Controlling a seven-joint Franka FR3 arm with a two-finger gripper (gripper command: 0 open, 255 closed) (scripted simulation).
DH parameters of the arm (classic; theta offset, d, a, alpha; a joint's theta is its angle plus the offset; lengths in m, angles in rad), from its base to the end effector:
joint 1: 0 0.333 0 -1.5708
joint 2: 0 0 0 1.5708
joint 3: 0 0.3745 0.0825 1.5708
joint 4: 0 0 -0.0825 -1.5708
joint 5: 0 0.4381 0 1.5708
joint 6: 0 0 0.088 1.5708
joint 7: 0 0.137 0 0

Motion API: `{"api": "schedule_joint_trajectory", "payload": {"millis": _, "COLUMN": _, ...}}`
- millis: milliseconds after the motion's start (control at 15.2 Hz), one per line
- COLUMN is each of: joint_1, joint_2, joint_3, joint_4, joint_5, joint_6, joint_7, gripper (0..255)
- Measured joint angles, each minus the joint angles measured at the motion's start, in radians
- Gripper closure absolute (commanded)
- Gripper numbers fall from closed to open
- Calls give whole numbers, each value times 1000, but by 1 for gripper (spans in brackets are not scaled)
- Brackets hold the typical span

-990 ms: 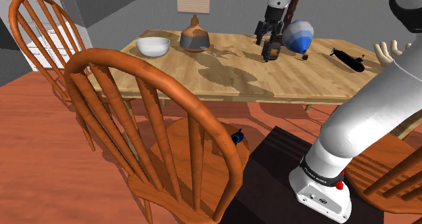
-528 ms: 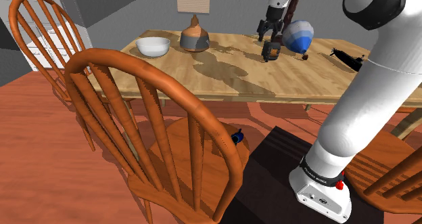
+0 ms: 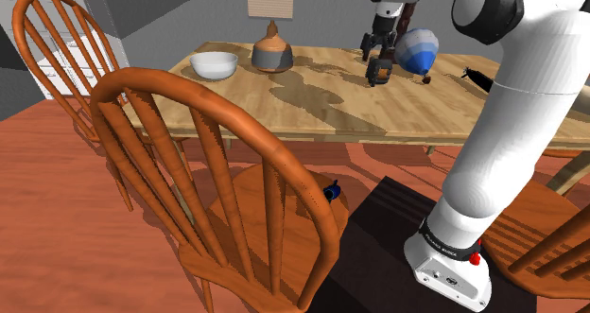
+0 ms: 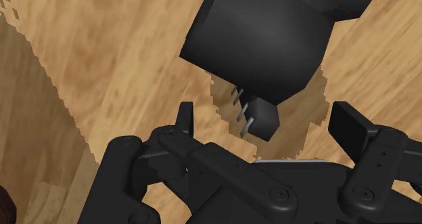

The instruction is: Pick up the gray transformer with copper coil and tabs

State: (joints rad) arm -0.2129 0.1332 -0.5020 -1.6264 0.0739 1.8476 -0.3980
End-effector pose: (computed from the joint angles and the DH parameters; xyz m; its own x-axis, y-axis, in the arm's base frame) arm 0.5253 -0.4217 0.5736 0.9430 -0.3174 0.0997 -0.3219 -0.9462 0.0323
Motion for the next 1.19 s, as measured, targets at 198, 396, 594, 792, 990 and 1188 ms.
{"api": "schedule_joint_trajectory", "payload": {"millis": 198, "joint_1": 1, "joint_2": 1, "joint_3": 1, "joint_4": -39, "joint_5": 1, "joint_6": 40, "joint_7": -2, "gripper": 0}}
{"api": "schedule_joint_trajectory", "payload": {"millis": 396, "joint_1": 0, "joint_2": 4, "joint_3": 1, "joint_4": -42, "joint_5": 2, "joint_6": 46, "joint_7": -3, "gripper": 255}}
{"api": "schedule_joint_trajectory", "payload": {"millis": 594, "joint_1": 0, "joint_2": 4, "joint_3": 0, "joint_4": -43, "joint_5": 3, "joint_6": 47, "joint_7": -3, "gripper": 255}}
{"api": "schedule_joint_trajectory", "payload": {"millis": 792, "joint_1": 0, "joint_2": 4, "joint_3": 0, "joint_4": -43, "joint_5": 3, "joint_6": 47, "joint_7": -3, "gripper": 255}}
{"api": "schedule_joint_trajectory", "payload": {"millis": 990, "joint_1": 0, "joint_2": 2, "joint_3": 0, "joint_4": -39, "joint_5": 2, "joint_6": 42, "joint_7": -2, "gripper": 255}}
{"api": "schedule_joint_trajectory", "payload": {"millis": 1188, "joint_1": -1, "joint_2": 5, "joint_3": 0, "joint_4": -3, "joint_5": 2, "joint_6": 7, "joint_7": -1, "gripper": 255}}
